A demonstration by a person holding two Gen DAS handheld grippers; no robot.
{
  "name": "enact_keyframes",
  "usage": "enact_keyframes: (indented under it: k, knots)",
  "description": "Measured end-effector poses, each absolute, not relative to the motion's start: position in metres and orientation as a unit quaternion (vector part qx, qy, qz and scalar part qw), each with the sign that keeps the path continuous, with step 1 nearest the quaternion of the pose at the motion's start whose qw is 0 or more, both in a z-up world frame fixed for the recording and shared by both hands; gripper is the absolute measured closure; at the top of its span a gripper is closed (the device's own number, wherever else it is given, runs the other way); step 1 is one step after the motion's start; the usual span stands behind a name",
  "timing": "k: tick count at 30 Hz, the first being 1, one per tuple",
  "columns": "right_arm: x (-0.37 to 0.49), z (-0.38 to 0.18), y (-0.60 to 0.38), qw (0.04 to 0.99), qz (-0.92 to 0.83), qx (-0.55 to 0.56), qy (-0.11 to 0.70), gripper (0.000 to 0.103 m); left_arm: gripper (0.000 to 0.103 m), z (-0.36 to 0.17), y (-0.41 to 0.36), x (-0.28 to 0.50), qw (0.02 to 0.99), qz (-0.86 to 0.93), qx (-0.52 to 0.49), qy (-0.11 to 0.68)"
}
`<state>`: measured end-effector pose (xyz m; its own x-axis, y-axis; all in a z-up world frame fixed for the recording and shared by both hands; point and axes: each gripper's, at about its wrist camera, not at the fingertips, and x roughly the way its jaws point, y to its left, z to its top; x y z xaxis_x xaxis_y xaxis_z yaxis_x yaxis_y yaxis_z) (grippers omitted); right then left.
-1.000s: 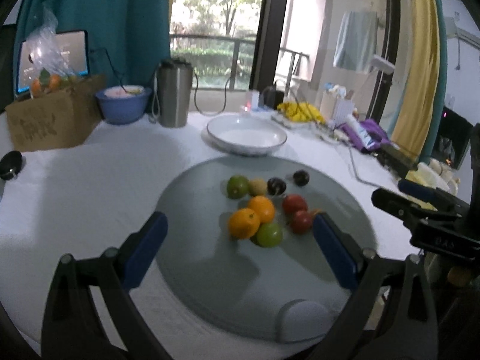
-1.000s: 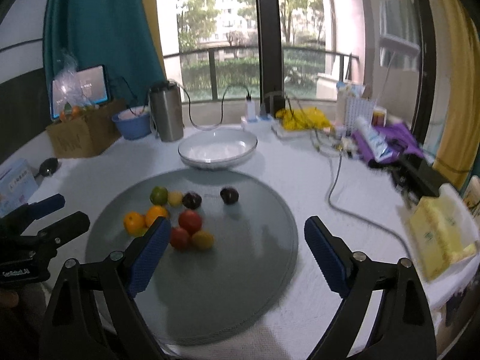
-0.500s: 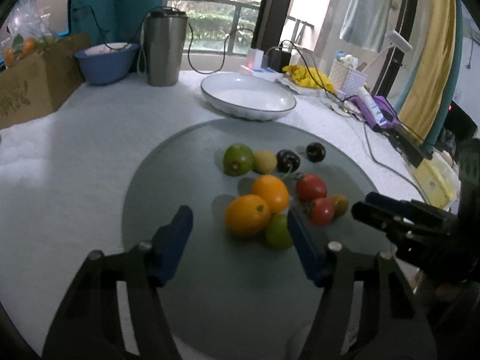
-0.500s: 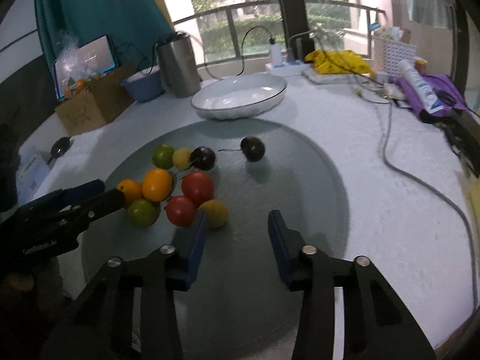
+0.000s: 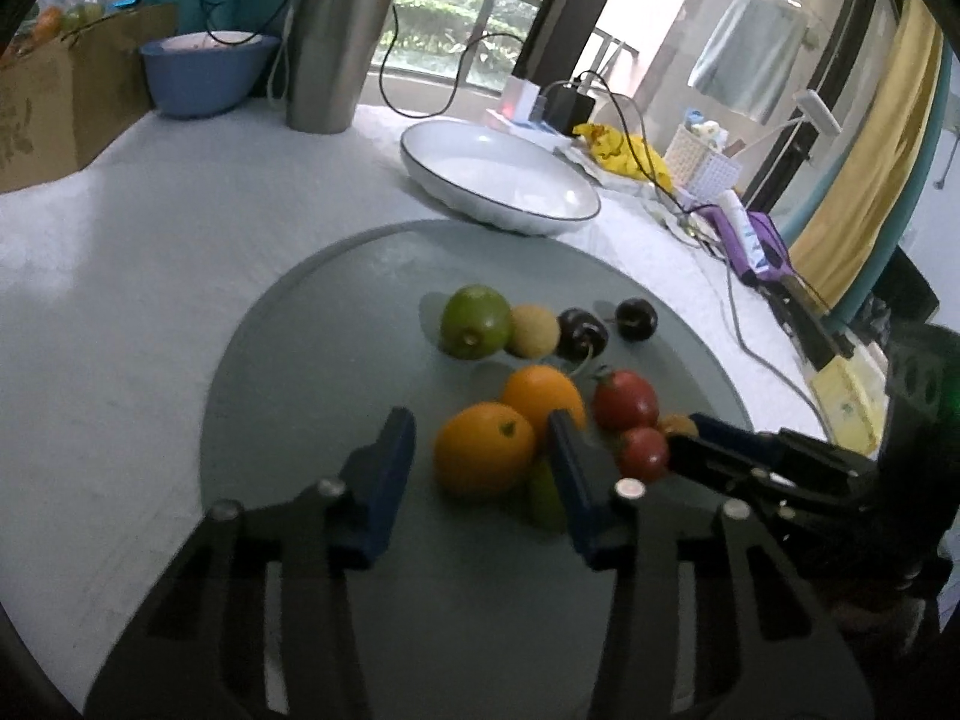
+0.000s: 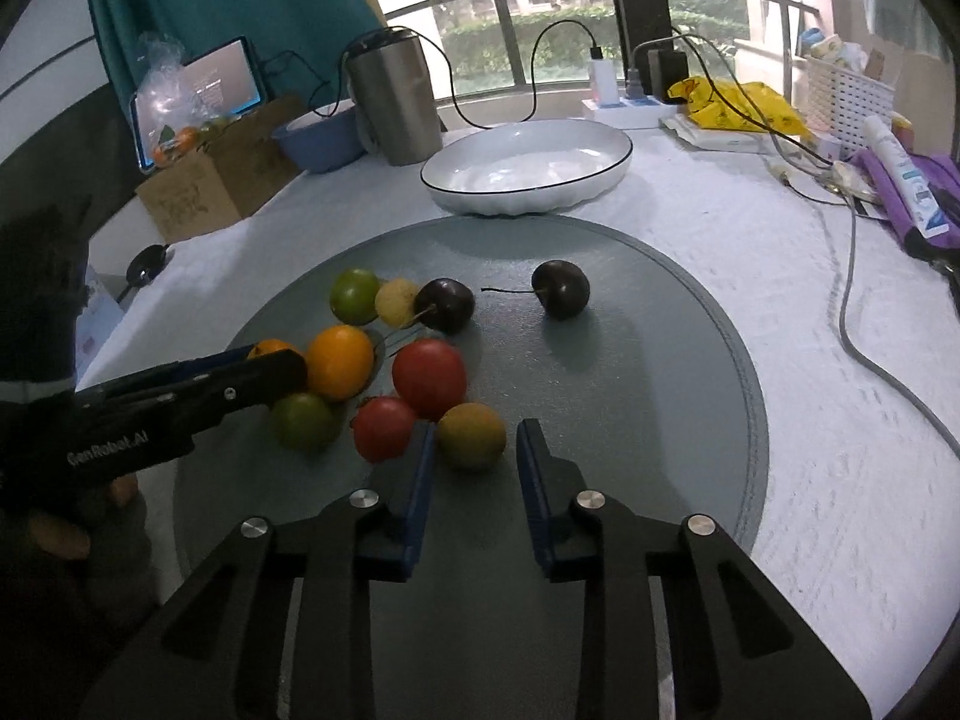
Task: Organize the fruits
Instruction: 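Grasp an orange with the left gripper while the right gripper grasps a small yellow fruit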
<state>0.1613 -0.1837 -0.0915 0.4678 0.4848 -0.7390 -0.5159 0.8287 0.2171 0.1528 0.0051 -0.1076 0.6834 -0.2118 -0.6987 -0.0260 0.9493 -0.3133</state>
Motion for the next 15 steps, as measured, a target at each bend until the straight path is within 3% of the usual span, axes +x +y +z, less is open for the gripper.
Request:
enact_keyframes:
  k: [3, 15]
  knots:
    - [0.164, -0.093, -0.181, 0.854, 0.295, -0.019, 0.428, 0.077, 0.068, -0.106, 0.005, 0.154, 0.904, -0.056, -0.153, 0.395]
    - [0.171, -0.076, -0.186, 0.87, 0.277, -0.026, 0.406, 0.077, 0.069, -0.098, 0.012, 0.157, 0.901, -0.068, -0.166, 0.394]
